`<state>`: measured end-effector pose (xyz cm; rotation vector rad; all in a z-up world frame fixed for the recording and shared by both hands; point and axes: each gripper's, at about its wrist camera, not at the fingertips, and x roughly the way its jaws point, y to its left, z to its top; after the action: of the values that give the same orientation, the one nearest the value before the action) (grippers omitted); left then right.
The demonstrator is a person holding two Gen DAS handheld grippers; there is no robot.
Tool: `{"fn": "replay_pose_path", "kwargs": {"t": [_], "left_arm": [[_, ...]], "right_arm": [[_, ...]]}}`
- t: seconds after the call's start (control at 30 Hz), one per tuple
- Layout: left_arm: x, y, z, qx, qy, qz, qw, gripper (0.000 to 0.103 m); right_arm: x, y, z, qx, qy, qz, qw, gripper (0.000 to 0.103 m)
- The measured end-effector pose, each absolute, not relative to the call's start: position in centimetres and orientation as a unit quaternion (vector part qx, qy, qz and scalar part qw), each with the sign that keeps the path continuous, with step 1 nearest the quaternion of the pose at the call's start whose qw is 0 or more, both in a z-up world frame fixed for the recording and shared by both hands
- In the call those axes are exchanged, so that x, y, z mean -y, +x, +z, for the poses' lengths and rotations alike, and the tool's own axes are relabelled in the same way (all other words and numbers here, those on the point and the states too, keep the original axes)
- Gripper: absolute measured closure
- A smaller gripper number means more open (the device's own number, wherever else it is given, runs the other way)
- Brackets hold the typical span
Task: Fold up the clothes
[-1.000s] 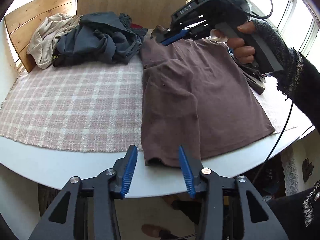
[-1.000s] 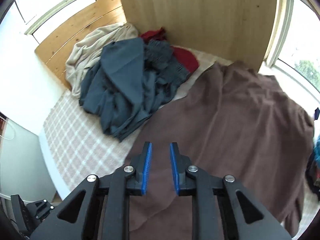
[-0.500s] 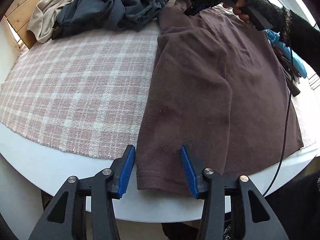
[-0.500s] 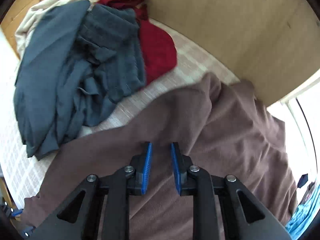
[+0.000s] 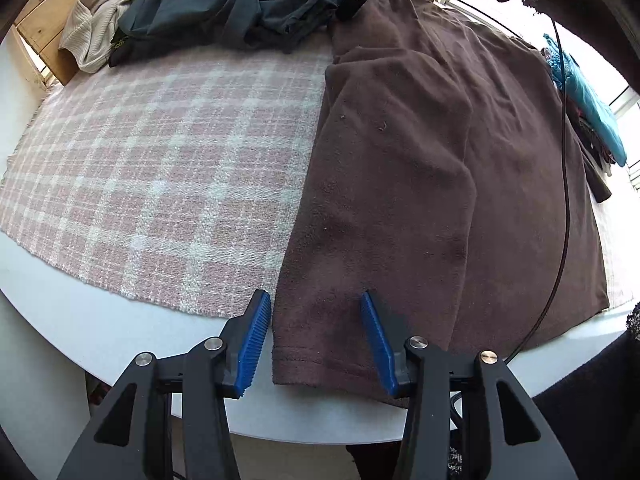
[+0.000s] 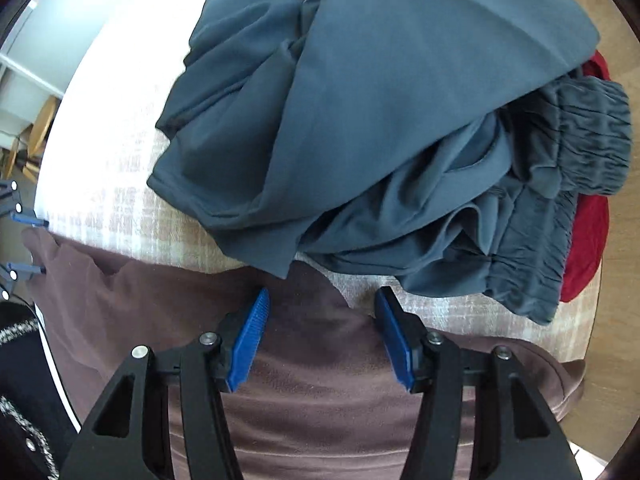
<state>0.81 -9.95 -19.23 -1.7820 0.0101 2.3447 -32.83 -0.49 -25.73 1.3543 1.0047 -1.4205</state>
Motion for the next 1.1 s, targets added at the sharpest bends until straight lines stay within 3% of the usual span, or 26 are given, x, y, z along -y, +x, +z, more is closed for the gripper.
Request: {"fn": "replay_pose_path", "kwargs": {"t": [0.07,0.13,0.2,0.23,0.37,0.43,0.5,0.63,1.1], "left_arm": [[10.0,1.2,-19.2,-0.003,-0.601,0.793,0.102,0.06],[10.1,1.5,-19.2,-0.004,-0.601,0.792,0.105,0.06],[10.2,1.9,-19.1,0.0,-0.603,0.791,0.108,0.068],[10.3,2.0,-19.0,0.001,-0.603,0.79,0.11,0.077],[10.2,3.2,-18.5,-0.003,-0.599,0.792,0.116,0.093],[10.2,3.8,-18.1,-0.005,-0.597,0.793,0.118,0.095],[9.7,3.8,-17.7,0.0,-0.595,0.795,0.119,0.095],[9.4,3.6,-16.9,0.017,-0.594,0.797,0.113,0.095],[5.4,5.7,-12.6,0.011,-0.563,0.804,0.19,0.097]], "right_arm": [[0.2,-32.8,-25.9,-0.405,0.551,-0.572,0.453,0.05],[-0.1,-32.6,-25.9,-0.408,0.546,-0.576,0.451,0.068],[-0.6,-32.5,-25.4,-0.409,0.536,-0.587,0.447,0.086],[-0.9,-32.4,-25.1,-0.406,0.532,-0.594,0.447,0.091],[-2.3,-32.9,-23.1,-0.368,0.512,-0.63,0.453,0.094],[-3.1,-33.6,-22.9,-0.346,0.509,-0.65,0.446,0.094],[-3.5,-34.3,-23.8,-0.324,0.52,-0.663,0.43,0.094],[-2.2,-33.0,-25.7,-0.363,0.502,-0.667,0.415,0.095],[-9.1,-31.0,-19.3,-0.29,0.485,-0.732,0.381,0.095]]}}
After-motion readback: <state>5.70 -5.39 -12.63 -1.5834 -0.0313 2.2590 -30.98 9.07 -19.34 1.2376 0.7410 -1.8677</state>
